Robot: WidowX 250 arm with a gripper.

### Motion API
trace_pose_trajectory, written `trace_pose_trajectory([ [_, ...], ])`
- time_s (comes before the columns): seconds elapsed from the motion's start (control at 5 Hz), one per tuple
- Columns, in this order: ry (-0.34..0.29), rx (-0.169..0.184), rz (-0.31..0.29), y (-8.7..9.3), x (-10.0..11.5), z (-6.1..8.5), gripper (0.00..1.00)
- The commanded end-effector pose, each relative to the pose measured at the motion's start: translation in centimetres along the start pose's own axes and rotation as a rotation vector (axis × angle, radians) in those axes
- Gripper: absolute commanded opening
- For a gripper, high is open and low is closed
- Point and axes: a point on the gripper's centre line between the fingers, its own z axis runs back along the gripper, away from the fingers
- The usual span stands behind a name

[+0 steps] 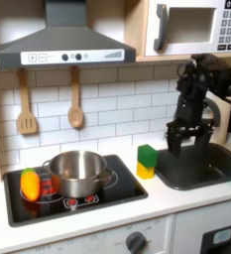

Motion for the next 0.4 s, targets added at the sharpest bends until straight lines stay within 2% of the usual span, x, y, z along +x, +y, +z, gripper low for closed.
trace_pose_trajectory([
  [0.0,0.016,0.022,0.011,0.8,-6.2,-0.2,1.00],
  [0.2,0.048,0.030,0.030,1.3,-8.4,-0.5,1.00],
])
